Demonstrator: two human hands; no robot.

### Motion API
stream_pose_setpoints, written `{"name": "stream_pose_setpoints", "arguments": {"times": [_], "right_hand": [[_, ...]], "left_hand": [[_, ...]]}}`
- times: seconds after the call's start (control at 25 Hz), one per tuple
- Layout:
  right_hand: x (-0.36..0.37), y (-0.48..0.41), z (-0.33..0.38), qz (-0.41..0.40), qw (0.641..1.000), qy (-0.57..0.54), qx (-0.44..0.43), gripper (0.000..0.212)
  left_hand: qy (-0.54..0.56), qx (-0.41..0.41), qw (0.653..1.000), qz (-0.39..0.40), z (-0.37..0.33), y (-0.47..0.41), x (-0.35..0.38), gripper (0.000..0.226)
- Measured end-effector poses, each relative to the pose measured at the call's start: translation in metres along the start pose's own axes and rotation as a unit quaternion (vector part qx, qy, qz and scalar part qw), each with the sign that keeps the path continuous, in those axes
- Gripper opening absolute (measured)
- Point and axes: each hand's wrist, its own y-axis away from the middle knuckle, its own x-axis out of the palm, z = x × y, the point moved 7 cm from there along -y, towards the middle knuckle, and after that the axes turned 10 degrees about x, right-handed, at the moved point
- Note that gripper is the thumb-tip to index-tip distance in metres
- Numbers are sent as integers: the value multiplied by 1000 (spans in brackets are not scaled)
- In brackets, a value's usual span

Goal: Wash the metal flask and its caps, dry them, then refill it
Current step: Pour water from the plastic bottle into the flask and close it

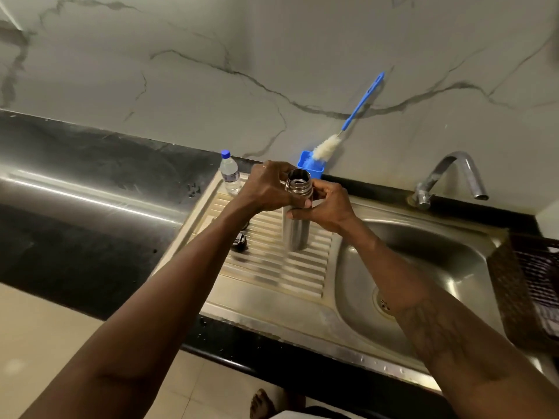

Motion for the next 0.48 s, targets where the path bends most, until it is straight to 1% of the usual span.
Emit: {"name": "stream_pose_setpoints", "arguments": {"times": [0.12, 0.28, 0.48], "right_hand": [[-14, 0, -17, -13, 1000, -4, 3, 65], [-22, 0, -32, -17, 1000, -15, 3, 64], [-19, -5, -45, -20, 1000, -9, 8, 67]], "left_hand": [[4, 11, 1000, 8, 1, -13, 23, 75], [8, 39, 999, 13, -2, -22, 42, 61], [15, 37, 999, 19, 4, -25, 50, 64]]}}
